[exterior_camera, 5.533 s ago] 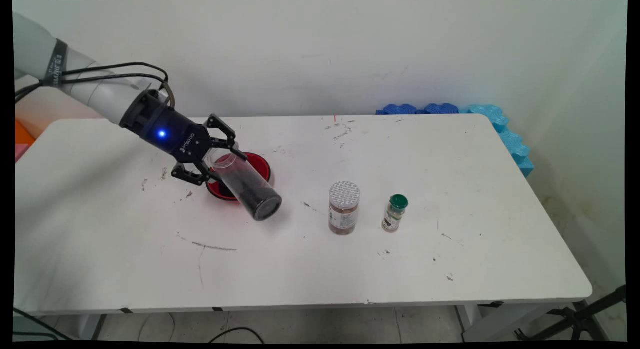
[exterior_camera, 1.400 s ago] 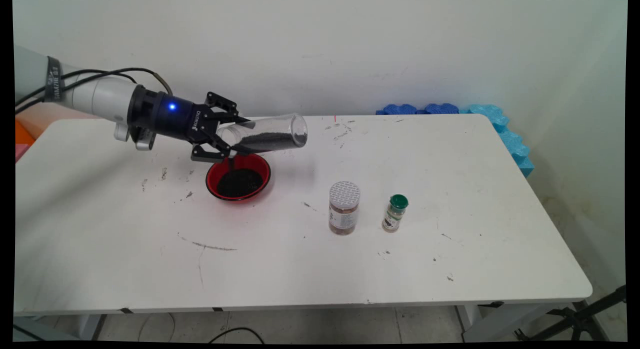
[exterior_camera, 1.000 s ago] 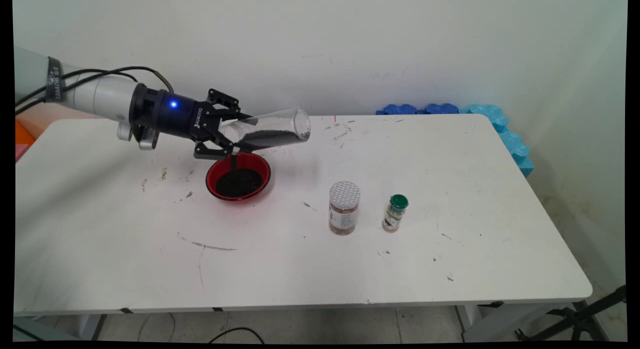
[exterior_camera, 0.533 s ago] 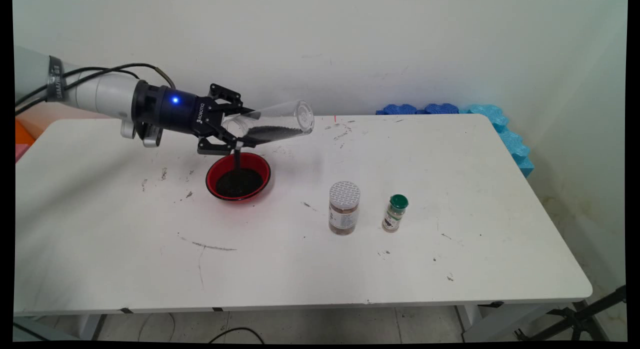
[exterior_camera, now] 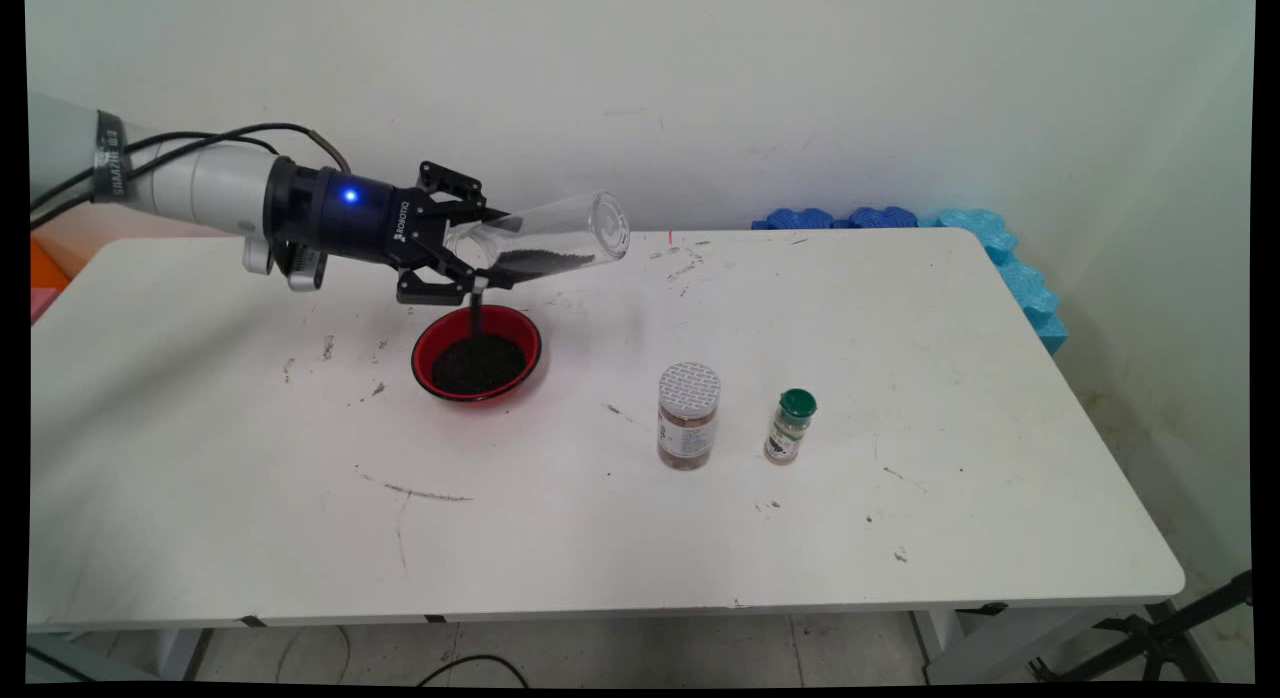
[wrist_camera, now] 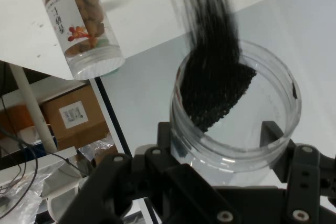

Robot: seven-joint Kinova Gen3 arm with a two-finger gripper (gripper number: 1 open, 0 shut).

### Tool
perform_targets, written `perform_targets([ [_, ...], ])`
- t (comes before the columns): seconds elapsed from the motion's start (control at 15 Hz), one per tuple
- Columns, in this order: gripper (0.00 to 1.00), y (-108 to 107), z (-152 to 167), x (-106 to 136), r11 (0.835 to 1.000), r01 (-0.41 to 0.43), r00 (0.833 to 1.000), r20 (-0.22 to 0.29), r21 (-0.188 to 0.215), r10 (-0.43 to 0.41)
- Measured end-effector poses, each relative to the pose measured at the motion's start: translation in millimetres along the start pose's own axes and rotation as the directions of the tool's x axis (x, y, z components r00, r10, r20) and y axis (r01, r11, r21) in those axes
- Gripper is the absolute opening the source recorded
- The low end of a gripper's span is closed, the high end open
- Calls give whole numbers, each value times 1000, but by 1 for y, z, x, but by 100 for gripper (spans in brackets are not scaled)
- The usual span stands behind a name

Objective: Pour the black seasoning powder in the red bowl

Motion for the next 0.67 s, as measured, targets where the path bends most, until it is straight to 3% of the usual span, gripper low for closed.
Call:
perform_targets([
  [0.67, 0, 1, -2, 0, 1000, -9, 1000, 6, -7, 9],
])
